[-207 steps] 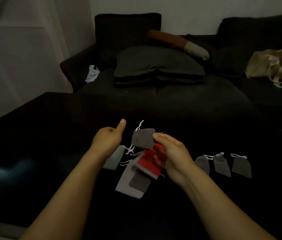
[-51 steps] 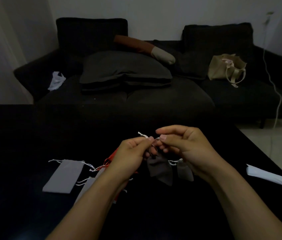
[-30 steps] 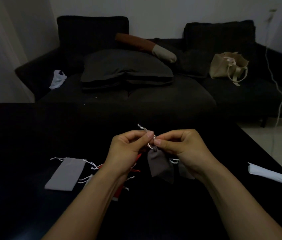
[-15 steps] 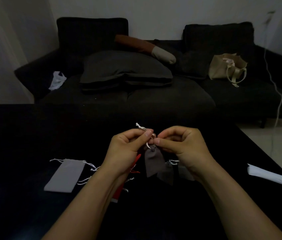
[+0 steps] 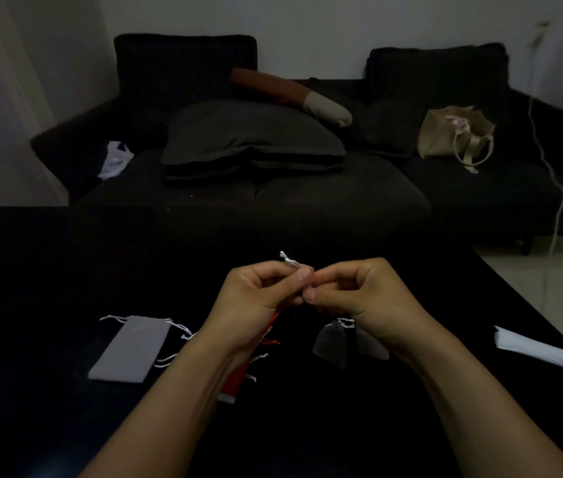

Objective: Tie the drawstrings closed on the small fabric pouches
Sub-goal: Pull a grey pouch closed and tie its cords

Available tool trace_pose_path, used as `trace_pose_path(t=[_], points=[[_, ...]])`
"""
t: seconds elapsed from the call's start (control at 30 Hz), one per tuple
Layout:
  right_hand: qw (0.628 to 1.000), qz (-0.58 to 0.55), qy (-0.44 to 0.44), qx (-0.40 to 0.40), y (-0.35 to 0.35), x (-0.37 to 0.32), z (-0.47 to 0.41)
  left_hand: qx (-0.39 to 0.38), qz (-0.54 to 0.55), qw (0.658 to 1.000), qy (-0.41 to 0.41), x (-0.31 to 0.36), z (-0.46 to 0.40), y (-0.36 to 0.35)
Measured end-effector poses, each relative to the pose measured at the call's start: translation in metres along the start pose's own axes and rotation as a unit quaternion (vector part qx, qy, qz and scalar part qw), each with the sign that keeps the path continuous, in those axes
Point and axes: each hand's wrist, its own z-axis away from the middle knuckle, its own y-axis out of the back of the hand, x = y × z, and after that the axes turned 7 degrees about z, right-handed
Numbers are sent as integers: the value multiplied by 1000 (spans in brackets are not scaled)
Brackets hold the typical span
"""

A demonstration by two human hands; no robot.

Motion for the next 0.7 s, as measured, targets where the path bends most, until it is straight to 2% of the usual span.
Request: trace_pose_path(t=[0.17,0.37,0.53,0.7], points=[[997,75,0,-1,4,1,0,-24,-56,998,-29,4,2,1],[971,226,63,39,-2,-2,1,16,-100,993,-59,2,-1,2],[951,287,87,75,-7,2,-1,55,-180,975,-114,-2,-1,-1],[927,349,99,99,-12,8,-3,81,-233,960,-134,-9,0,-4]])
